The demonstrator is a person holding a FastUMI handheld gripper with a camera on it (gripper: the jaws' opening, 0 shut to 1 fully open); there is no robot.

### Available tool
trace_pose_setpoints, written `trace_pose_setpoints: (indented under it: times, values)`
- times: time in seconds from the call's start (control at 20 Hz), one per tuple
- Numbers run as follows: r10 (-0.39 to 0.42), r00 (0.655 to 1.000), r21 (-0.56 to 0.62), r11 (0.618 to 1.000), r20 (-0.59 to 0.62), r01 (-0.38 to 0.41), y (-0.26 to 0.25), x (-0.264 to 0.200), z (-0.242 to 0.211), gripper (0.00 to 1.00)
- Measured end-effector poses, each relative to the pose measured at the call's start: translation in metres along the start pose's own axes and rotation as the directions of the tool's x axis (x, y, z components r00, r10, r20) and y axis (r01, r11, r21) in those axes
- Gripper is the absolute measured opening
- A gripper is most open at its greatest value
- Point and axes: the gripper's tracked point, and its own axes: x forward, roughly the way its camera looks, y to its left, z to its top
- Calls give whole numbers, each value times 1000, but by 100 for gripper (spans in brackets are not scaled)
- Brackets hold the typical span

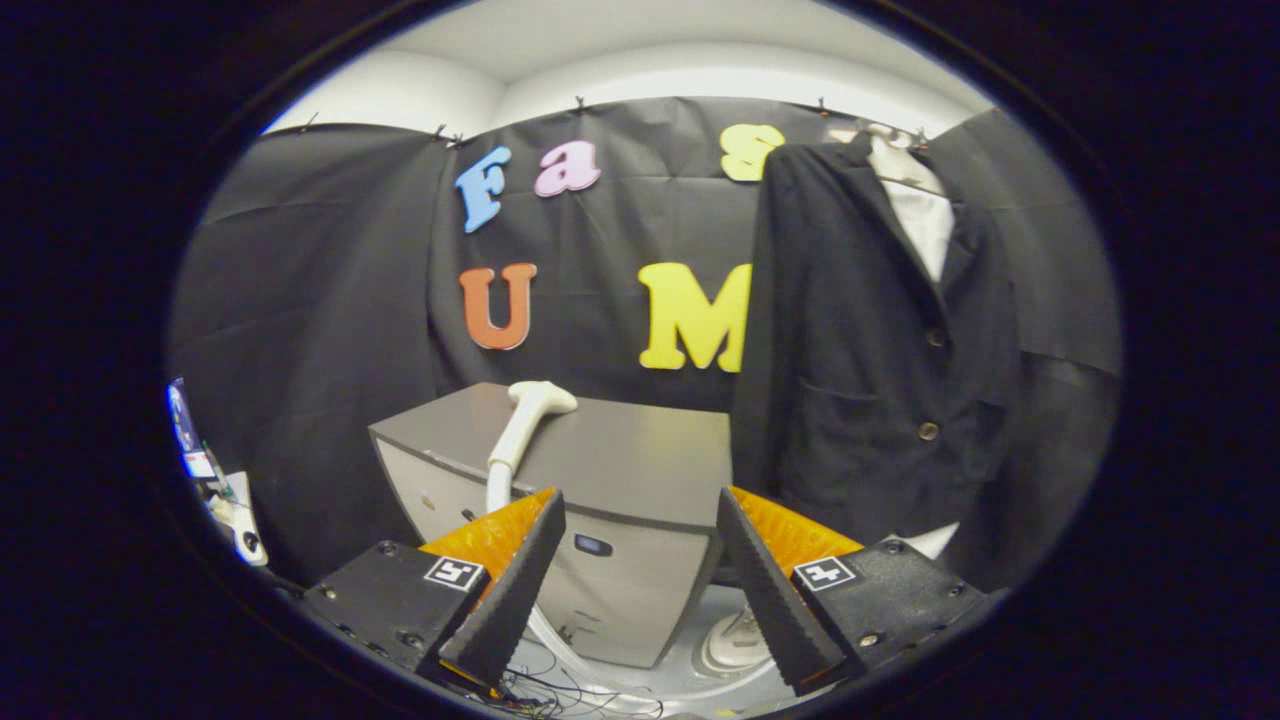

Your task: Iron the clothes twice with a garment steamer, once on the left side and once on the right side.

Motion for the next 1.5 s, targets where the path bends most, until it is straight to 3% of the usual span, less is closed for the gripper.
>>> trace_pose_setpoints:
  times: [0.3,0.7,0.85,0.9,1.15,1.5]
  values:
    - [158,981,-25,986,-116,-162,72,106,8,97]
    - [153,958,-26,986,-241,-164,108,193,-1,91]
    - [172,927,36,985,-333,-170,119,198,-23,80]
    - [147,945,21,989,-293,-147,116,204,-14,77]
    - [119,936,56,993,-330,-106,124,210,-20,56]
    - [121,938,125,989,-324,-84,122,203,-17,37]
